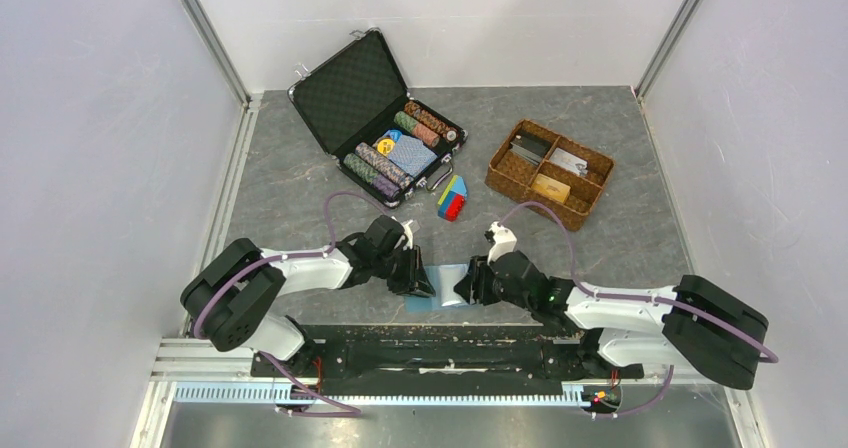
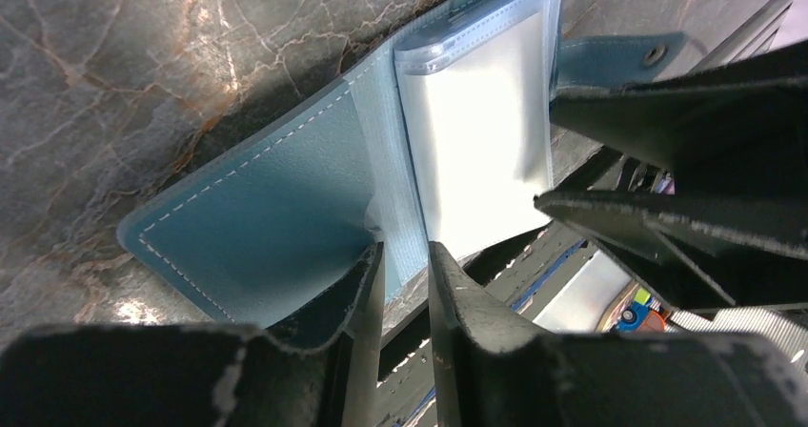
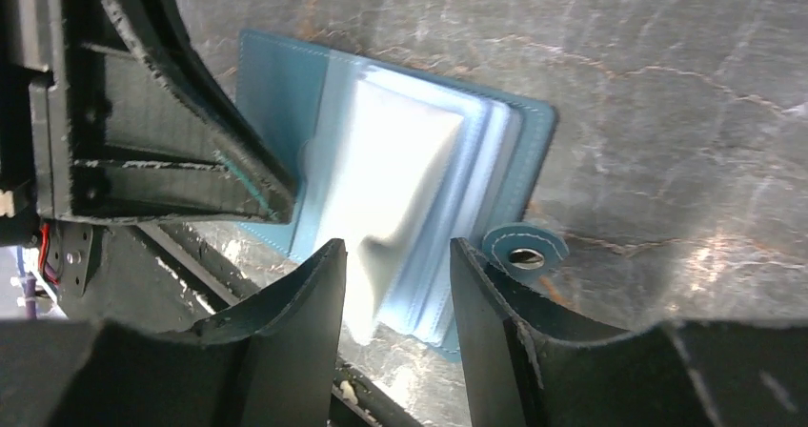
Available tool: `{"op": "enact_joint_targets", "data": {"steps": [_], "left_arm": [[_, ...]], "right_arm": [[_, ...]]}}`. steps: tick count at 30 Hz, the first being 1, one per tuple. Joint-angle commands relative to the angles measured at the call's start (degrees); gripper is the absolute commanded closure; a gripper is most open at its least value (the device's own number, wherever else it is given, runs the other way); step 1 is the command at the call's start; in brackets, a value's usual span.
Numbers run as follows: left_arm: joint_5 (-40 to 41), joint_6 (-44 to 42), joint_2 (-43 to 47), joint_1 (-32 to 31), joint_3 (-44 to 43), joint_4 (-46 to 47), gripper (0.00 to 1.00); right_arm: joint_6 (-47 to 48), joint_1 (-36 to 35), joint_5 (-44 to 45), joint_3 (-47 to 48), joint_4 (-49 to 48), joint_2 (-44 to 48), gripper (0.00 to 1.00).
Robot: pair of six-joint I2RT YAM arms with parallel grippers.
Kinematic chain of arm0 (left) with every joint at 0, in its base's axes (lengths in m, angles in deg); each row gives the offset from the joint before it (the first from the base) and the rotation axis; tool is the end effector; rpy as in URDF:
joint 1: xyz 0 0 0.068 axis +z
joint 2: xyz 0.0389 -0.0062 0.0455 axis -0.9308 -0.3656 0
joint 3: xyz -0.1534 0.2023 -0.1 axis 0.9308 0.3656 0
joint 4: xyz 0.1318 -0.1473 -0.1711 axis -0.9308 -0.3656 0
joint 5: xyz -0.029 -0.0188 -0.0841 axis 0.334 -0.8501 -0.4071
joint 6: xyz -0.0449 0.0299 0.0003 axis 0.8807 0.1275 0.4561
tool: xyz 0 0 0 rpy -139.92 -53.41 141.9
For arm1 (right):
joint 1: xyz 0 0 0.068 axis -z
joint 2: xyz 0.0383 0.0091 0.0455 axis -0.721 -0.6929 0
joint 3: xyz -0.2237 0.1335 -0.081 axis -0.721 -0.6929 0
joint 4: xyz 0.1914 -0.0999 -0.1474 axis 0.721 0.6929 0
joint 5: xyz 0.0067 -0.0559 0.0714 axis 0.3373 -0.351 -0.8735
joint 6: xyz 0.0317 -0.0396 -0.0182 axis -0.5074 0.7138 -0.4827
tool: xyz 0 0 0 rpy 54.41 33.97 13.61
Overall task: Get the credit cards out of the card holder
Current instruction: Open the card holder at the center of the board.
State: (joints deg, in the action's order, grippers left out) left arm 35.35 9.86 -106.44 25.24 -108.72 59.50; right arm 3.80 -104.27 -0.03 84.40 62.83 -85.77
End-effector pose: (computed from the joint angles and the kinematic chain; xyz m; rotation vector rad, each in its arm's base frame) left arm 0.1719 -0.1825 0.1285 0.1158 2.7714 -1.0979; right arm 0.1154 0.1769 0.1431 -0.2382 2.2961 0.8275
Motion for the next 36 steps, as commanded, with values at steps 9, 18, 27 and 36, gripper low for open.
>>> {"op": "enact_joint_targets", "data": {"steps": [9,18,27,36], "left_arm": [[-0.6,1.0,-0.4,-0.2,1.2,2.1,0.69],[-1.0,1.2,-0.9,-0.2,1.2,2.4,0.69],[-1.2,1.2,-0.3,-0.2,1.3,2.6,0.69],[-1.8,1.7,0.5,-0.2,2.0,3.3,0.68]], "right_arm": [[-1.1,4.9,-4.3,-5.2,-8.5,-0.1,0.53],[-1.2,4.9,-7.2,-4.0,-10.5,-1.5,0.58],[-0.9,4.9,-8.2,-2.1,-8.8,-0.5,0.55],[-1.0,4.7,-8.4,-1.0,-7.7,1.4,0.58]]}}
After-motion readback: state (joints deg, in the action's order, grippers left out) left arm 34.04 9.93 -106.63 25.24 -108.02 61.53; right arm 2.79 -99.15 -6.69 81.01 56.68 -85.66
